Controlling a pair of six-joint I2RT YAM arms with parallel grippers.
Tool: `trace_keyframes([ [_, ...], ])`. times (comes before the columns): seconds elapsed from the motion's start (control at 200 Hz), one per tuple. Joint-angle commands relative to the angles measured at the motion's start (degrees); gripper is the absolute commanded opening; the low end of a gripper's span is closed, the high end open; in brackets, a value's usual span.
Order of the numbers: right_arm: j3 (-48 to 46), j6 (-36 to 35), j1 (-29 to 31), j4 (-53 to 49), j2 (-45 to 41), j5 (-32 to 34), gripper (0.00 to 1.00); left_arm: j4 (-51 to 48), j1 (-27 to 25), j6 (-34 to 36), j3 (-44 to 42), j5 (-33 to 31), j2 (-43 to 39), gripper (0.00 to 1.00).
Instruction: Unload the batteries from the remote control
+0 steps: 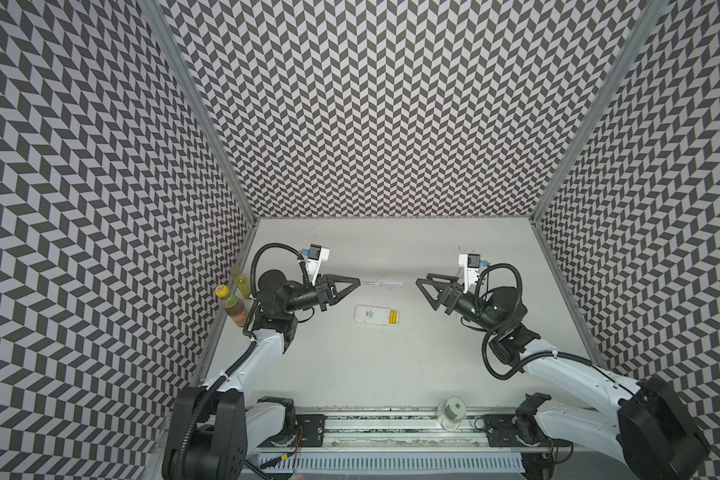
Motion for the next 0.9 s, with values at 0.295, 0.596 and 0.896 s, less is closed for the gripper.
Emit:
trace_keyframes([
  [0.295,5.3,15.1,2.9,28.7,17.0,-15.9,0.79,-0.5,-2.4,2.9,1.4,0.8,1.0,0.0],
  [0.596,10.3,11.3,7.6,27.3,20.9,-16.8,0.72,-6.0,-4.7,6.1,3.3,0.8,1.7,0.0],
  [0.896,11.6,10.9,9.1,29.4,24.2,-19.9,0.52,-7.1,-4.6,7.0,3.7,1.1,1.9,0.0],
])
